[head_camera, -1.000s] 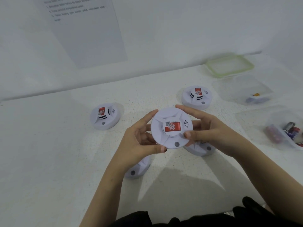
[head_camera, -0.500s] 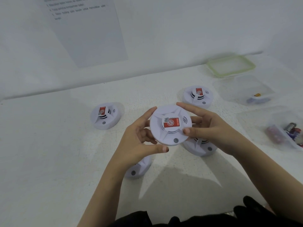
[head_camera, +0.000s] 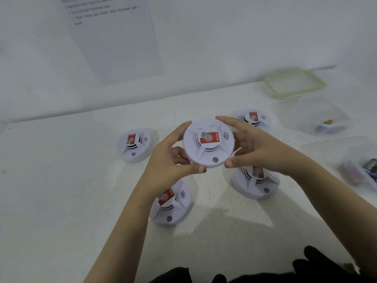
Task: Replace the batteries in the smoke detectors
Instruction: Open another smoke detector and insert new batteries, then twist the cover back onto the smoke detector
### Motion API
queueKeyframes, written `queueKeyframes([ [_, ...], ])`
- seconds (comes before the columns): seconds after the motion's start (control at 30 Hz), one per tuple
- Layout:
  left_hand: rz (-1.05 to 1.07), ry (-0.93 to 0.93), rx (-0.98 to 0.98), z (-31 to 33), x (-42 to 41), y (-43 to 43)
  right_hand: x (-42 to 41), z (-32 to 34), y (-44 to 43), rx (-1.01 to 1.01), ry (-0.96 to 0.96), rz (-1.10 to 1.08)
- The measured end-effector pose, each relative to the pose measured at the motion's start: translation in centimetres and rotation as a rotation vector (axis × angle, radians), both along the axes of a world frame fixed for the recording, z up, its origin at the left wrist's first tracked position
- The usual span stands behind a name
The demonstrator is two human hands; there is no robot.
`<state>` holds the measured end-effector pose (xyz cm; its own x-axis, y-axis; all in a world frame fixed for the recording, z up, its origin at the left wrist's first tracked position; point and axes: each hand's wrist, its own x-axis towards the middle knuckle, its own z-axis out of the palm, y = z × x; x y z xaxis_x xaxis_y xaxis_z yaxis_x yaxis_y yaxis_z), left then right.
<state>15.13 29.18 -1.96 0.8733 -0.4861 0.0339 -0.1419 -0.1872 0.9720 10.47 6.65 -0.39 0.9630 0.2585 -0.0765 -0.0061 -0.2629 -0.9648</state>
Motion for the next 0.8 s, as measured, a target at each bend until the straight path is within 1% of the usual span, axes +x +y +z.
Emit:
queueKeyframes([
  [0.1,0.017,-0.041,0.044,0.2,1.6,-0.1,1.6,0.3,0.0,-0.05,-0.023,-0.031],
  [0.17,0.025,-0.084,0.086,0.0,2.9,-0.2,2.9,0.2,-0.1,-0.117,-0.05,-0.046],
  [0.33,0.067,-0.194,0.28,-1.3,5.7,-0.7,5.6,-1.0,-0.2,-0.306,-0.065,-0.083],
  [0.47,0.06,-0.164,0.398,-2.6,7.3,-1.1,7.1,-2.3,0.1,-0.337,-0.006,-0.054],
  [0.6,0.025,-0.118,0.509,-3.4,8.0,-1.0,7.8,-3.1,0.7,-0.408,-0.021,-0.026],
  [0.7,0.021,-0.103,0.545,-3.7,8.2,-0.9,8.4,-3.3,0.9,-0.512,-0.05,-0.007],
  [0.8,0.008,-0.114,0.555,-3.4,8.1,-0.4,8.7,-3.2,0.8,-0.591,-0.019,0.009],
])
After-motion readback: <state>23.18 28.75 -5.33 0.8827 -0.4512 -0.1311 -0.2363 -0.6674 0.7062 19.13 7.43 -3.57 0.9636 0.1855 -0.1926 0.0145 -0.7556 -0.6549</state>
